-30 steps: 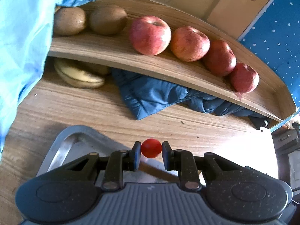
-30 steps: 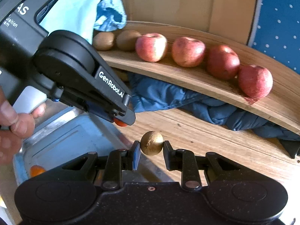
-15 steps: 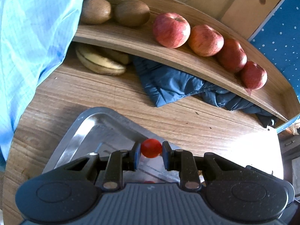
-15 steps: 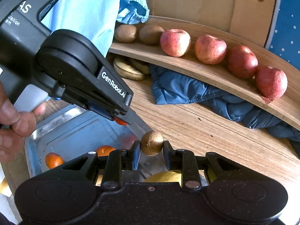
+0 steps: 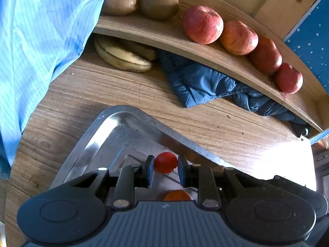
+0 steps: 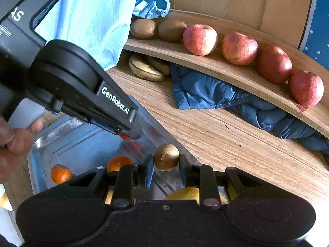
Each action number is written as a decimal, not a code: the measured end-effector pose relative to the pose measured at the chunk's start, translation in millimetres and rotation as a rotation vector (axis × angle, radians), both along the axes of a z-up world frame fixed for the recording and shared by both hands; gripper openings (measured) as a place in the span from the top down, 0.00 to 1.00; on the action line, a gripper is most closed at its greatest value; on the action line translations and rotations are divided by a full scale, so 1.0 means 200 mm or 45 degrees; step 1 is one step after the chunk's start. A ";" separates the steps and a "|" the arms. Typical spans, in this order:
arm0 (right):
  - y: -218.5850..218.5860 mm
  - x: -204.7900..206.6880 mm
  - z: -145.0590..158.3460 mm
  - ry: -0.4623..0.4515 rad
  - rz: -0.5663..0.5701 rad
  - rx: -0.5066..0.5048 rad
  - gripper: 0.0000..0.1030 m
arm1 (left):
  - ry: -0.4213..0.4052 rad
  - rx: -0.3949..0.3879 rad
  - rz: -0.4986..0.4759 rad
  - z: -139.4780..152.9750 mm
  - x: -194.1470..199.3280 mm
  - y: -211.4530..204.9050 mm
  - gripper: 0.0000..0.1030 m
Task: Organize fruits
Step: 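Carry the cherry tomato in the left tool and brown fruit in the right tool over the tray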
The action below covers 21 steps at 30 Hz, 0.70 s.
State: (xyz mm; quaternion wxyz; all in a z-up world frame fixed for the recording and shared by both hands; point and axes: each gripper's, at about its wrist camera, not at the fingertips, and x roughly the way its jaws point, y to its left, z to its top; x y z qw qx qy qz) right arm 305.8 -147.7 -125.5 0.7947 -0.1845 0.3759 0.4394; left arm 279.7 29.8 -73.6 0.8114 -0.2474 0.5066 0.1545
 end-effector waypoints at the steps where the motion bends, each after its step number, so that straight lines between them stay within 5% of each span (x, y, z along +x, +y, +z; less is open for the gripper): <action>1: 0.00 0.00 0.00 0.001 -0.001 -0.004 0.73 | 0.004 0.000 0.000 0.00 0.00 0.00 0.75; 21: 0.03 0.01 -0.03 0.023 -0.038 -0.034 0.69 | 0.047 0.005 -0.006 -0.04 0.00 -0.02 0.73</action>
